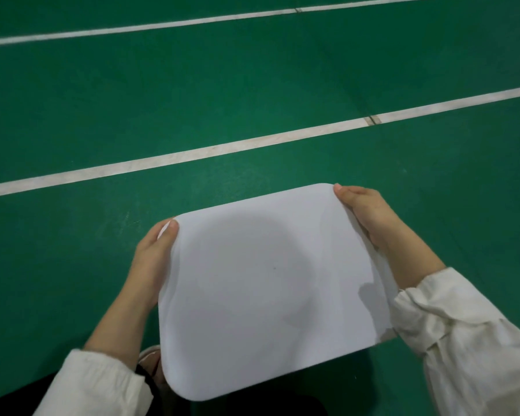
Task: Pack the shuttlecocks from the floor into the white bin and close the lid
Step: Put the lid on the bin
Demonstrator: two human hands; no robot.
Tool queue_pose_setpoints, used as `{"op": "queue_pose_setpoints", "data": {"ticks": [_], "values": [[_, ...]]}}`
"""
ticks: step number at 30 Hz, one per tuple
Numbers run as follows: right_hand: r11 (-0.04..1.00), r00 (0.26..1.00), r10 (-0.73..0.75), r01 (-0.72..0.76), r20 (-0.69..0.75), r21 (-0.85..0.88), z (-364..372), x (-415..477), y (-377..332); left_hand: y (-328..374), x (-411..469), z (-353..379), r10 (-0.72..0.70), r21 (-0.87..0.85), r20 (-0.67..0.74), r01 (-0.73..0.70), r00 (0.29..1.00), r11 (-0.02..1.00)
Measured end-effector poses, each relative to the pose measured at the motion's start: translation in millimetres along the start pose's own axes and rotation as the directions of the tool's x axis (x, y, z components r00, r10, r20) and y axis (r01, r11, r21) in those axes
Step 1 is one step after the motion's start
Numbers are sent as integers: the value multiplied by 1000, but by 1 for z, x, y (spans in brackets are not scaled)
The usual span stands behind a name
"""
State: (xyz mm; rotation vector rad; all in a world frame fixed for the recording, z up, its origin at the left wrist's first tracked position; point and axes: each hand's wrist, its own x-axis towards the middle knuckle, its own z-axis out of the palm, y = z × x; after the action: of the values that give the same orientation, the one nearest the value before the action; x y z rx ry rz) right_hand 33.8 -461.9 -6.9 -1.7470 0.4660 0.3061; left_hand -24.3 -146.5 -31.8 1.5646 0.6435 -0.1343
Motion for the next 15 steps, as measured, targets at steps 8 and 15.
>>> {"op": "queue_pose_setpoints", "data": {"ticks": [8, 15], "values": [[630, 897, -416, 167, -148, -759, 24, -32, 18, 3, -5, 2, 442, 655, 59, -369, 895, 660], [386, 901, -434, 191, 4, -903, 17, -98, 69, -16, -82, 72, 460, 805, 416, -553, 785, 214]]}}
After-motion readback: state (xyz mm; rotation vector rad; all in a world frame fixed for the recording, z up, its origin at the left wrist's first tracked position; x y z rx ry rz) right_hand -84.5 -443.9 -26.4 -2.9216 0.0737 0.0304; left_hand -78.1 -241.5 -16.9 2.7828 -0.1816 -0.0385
